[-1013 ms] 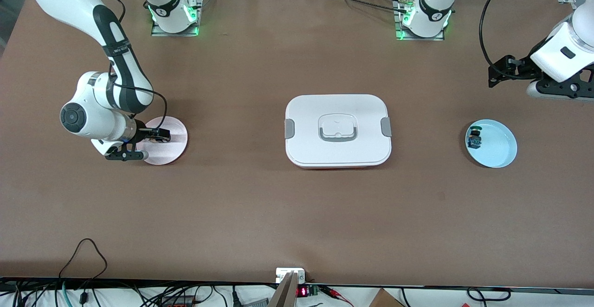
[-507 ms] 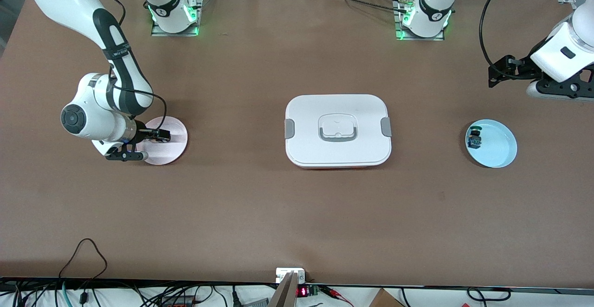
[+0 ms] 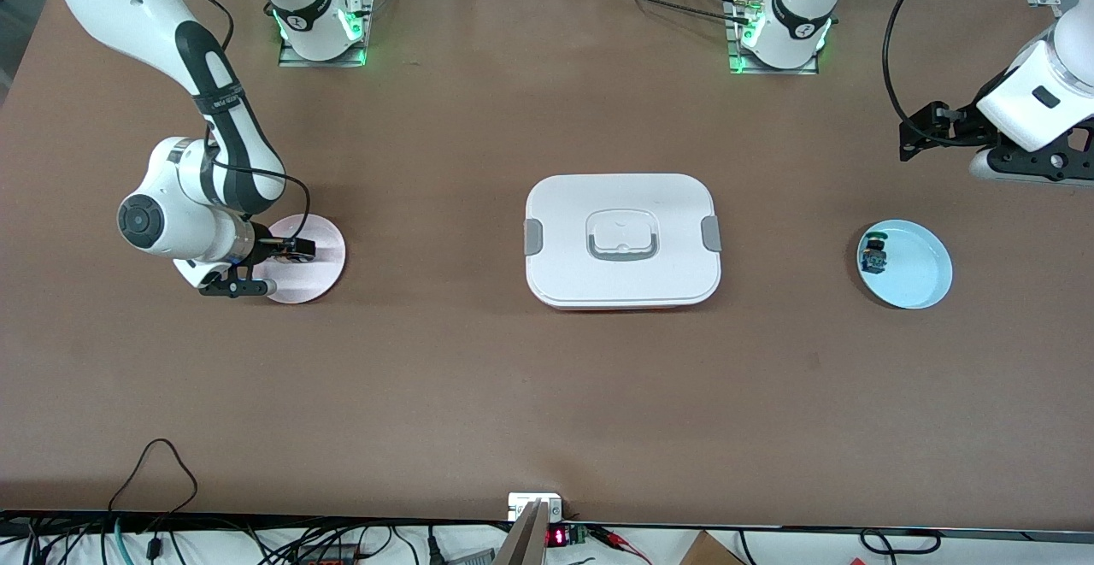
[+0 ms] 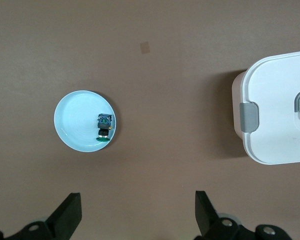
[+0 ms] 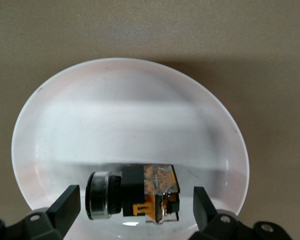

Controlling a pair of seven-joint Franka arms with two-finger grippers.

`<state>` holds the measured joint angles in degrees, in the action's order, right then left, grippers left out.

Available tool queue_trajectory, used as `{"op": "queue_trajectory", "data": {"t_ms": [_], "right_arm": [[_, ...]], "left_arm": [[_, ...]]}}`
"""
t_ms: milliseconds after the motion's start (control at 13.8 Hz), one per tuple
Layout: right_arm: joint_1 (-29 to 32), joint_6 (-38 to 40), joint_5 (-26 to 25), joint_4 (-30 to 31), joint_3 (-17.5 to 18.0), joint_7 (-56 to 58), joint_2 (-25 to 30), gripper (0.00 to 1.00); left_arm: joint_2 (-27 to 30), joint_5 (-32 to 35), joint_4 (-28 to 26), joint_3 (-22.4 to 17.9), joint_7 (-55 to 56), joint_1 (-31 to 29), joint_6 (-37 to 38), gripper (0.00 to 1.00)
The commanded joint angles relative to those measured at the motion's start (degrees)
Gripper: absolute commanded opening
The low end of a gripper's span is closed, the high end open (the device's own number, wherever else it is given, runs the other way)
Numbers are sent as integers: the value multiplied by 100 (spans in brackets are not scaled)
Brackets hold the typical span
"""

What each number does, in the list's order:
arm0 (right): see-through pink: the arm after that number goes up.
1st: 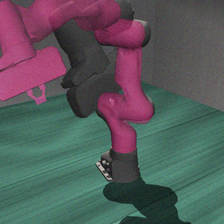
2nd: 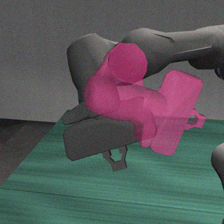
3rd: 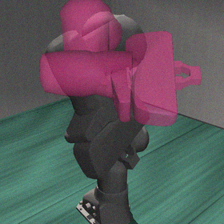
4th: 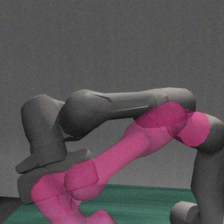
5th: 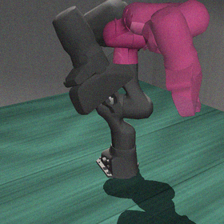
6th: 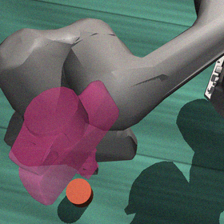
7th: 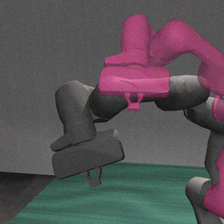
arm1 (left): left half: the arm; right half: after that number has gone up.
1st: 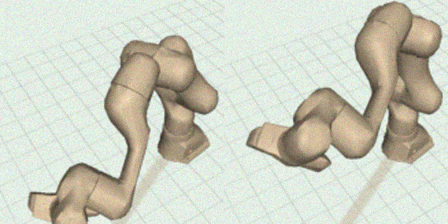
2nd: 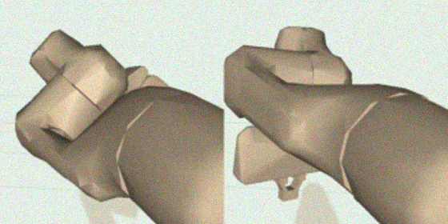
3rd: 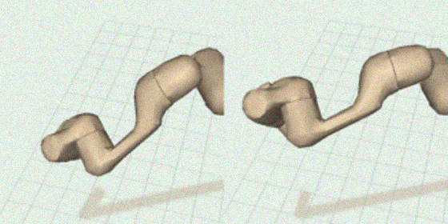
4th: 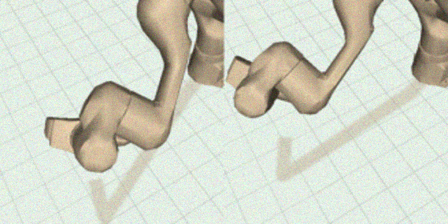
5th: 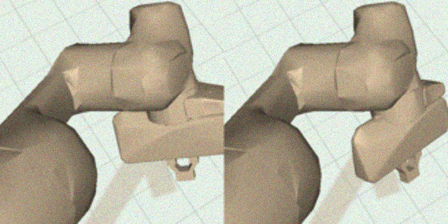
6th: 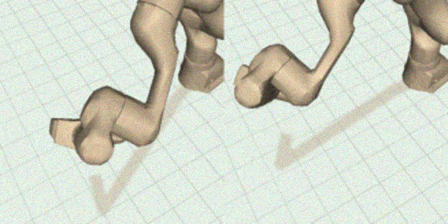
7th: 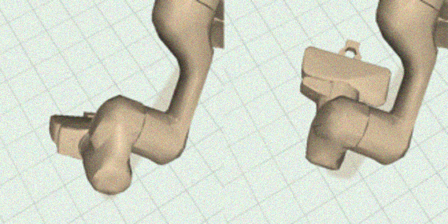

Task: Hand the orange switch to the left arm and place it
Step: 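Close the right gripper on the orange switch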

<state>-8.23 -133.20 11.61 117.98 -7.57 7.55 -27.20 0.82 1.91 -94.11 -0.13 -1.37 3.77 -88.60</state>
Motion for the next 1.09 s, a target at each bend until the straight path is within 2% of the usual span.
{"op": "queue_trajectory", "data": {"t_ms": [0,362,579,651,796,868,941,1013], "right_arm": [[76,-109,279,58,81,185,-22,100],[67,-171,289,58,107,220,-58,100],[67,-232,289,49,107,352,-102,92],[67,-232,289,49,107,352,-110,83],[50,-198,289,49,116,370,-93,50],[32,-171,289,41,116,361,-84,36],[32,-154,280,23,133,361,-58,25],[50,-145,289,-3,177,379,-32,18]], "left_arm": [[6,99,77,4,49,-7,106,100],[6,99,68,4,49,-7,106,100],[6,91,77,-5,49,-7,115,100],[6,91,77,-5,49,-7,115,100],[6,91,77,-5,49,-7,115,100],[6,91,77,-5,49,-7,115,100],[6,91,77,-5,49,-7,115,100],[6,91,77,-5,49,-7,115,100]]}}
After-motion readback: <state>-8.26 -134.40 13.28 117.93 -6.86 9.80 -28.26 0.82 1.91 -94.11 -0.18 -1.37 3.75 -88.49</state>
